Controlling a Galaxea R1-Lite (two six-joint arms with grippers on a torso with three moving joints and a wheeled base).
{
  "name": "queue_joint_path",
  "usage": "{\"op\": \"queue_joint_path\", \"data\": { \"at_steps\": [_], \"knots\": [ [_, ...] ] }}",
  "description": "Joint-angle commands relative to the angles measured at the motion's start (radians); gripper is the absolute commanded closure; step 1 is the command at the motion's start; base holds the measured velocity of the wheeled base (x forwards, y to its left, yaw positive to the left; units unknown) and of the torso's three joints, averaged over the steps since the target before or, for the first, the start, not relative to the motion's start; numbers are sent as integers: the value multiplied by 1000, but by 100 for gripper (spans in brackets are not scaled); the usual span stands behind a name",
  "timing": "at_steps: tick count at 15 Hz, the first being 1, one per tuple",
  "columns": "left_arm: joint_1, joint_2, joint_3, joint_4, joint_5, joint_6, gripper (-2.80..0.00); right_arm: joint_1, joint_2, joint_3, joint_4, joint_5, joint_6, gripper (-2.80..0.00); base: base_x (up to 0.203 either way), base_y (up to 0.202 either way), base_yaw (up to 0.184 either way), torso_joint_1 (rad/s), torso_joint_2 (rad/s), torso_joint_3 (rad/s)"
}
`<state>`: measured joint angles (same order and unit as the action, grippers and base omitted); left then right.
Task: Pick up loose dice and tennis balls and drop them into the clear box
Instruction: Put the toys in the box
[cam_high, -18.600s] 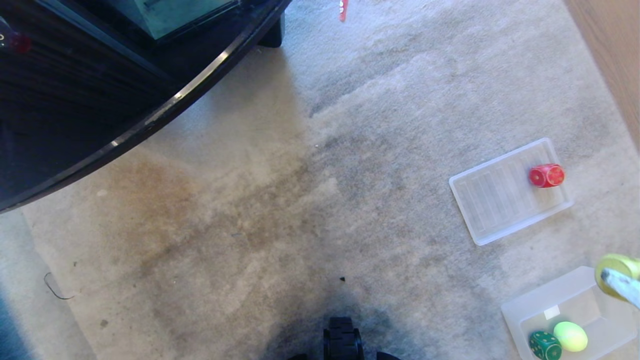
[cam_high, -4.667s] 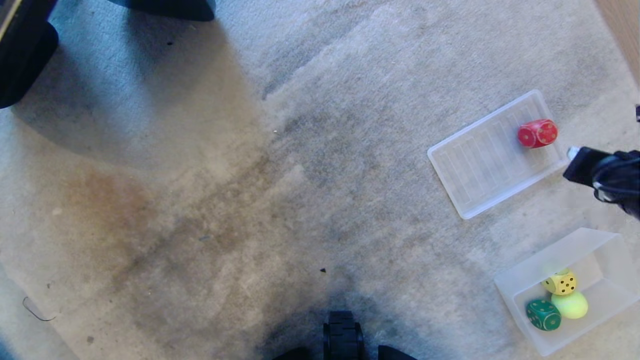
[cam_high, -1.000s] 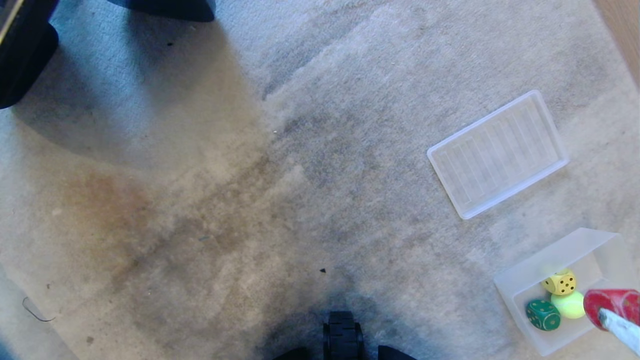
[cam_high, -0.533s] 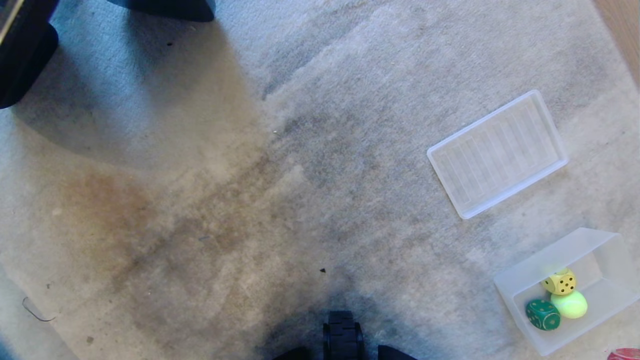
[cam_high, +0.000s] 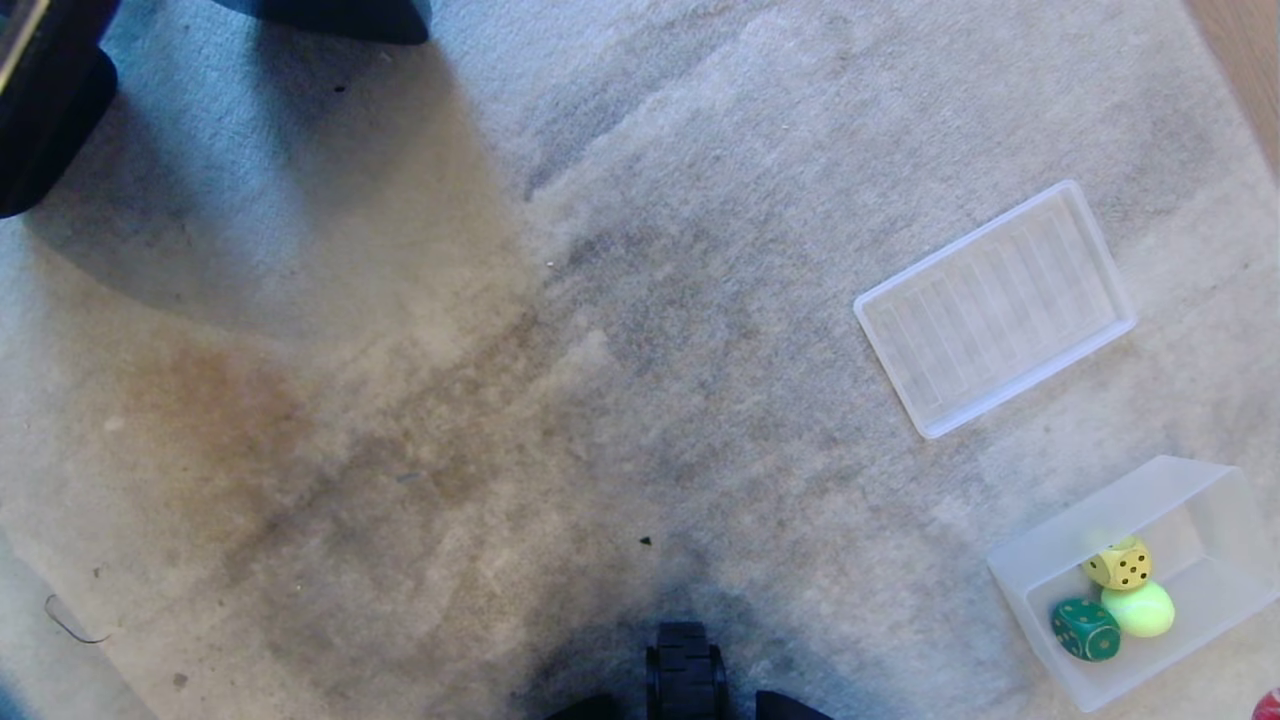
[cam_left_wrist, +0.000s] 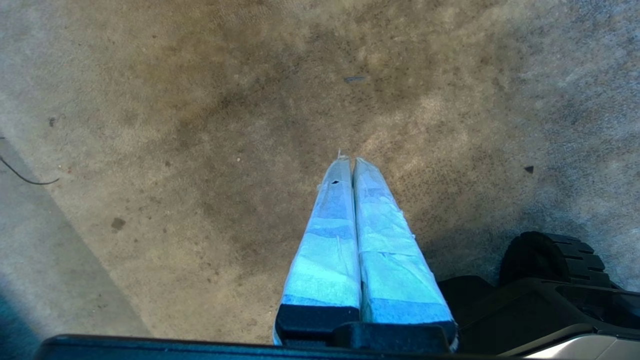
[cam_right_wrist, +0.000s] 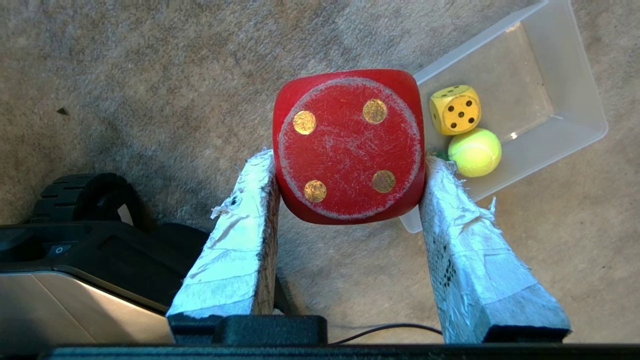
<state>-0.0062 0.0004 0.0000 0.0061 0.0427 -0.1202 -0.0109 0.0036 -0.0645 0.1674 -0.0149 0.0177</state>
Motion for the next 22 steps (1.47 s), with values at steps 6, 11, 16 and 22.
{"op": "queue_joint_path", "data": {
  "at_steps": [6, 11, 16, 22],
  "knots": [
    [0, 0, 0, 0, 2, -1, 0, 0, -5, 0, 3, 0, -5, 0, 0, 0, 0, 0, 0, 0],
    [0, 0, 0, 0, 0, 1, 0, 0, -5, 0, 3, 3, -13, 0, 0, 0, 0, 0, 0, 0],
    [0, 0, 0, 0, 0, 4, 0, 0, -5, 0, 3, 1, -7, 0, 0, 0, 0, 1, 0, 97],
    [0, 0, 0, 0, 2, 5, 0, 0, -5, 0, 3, 1, -10, 0, 0, 0, 0, 1, 2, 193]
  ]
}}
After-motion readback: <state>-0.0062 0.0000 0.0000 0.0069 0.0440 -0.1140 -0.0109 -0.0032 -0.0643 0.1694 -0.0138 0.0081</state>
